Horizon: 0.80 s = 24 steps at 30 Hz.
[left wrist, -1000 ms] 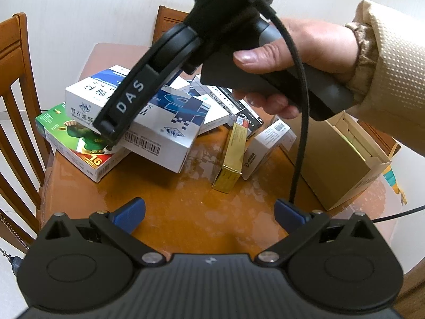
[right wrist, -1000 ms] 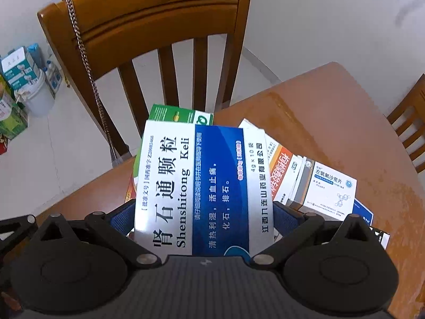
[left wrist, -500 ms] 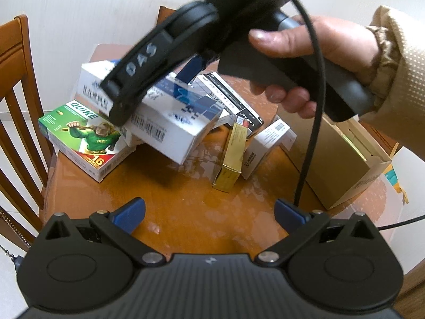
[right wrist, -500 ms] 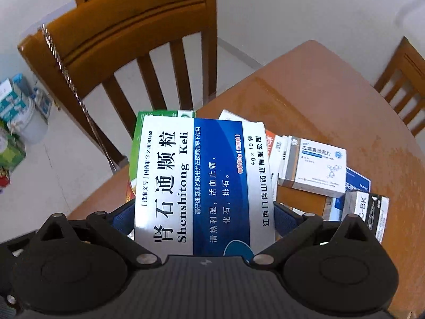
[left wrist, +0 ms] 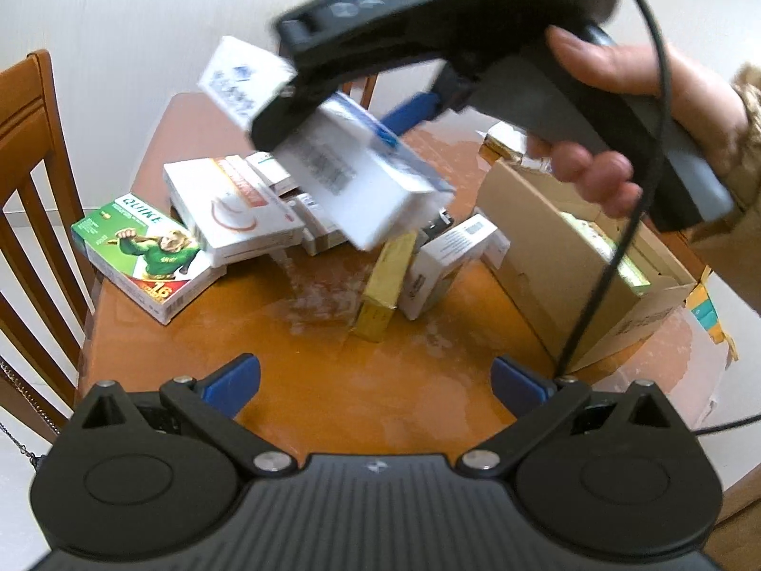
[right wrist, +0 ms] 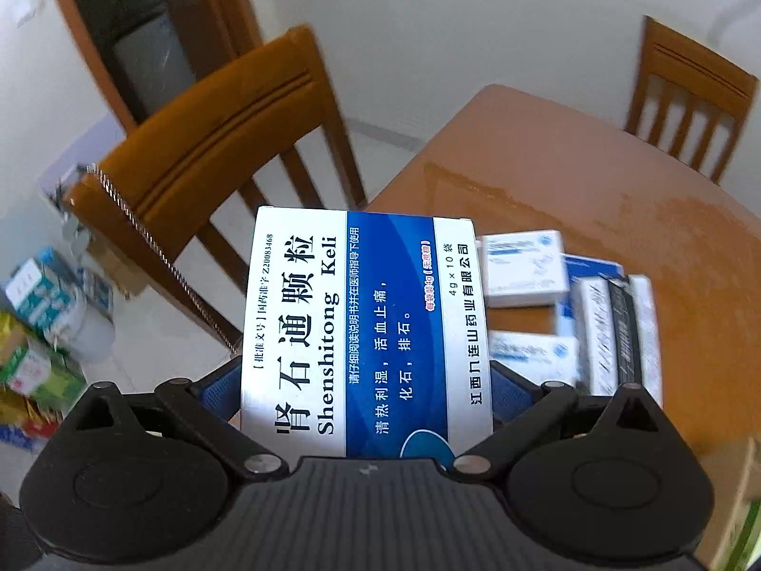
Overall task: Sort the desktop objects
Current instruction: 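Lift the blue-white box and carry it over the cardboard box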
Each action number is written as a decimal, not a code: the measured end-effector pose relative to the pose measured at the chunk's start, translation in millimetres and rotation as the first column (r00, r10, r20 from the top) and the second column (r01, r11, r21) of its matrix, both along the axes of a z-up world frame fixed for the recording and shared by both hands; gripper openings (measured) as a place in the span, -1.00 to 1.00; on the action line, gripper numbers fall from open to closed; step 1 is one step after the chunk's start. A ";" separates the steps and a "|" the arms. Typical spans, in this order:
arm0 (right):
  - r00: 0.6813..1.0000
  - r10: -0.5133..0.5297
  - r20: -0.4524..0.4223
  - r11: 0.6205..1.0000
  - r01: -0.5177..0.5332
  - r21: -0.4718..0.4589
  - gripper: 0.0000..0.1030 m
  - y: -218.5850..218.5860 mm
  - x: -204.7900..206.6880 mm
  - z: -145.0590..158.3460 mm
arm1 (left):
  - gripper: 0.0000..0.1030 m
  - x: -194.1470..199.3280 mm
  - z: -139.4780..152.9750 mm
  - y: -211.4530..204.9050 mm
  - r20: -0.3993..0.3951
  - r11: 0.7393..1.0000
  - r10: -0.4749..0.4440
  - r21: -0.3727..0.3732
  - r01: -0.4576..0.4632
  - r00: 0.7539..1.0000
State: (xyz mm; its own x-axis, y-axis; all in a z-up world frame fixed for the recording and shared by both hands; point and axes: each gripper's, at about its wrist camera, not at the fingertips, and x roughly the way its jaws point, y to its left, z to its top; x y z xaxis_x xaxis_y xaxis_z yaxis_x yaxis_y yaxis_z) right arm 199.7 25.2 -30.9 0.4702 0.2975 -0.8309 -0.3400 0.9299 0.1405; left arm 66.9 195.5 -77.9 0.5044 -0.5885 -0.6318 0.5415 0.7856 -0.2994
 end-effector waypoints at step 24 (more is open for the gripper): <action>0.843 -0.522 0.130 0.827 0.463 0.320 0.99 -247.7 -137.3 61.0 | 0.99 -20.3 38.3 -96.7 0.041 0.998 -0.057 -0.032 0.058 0.998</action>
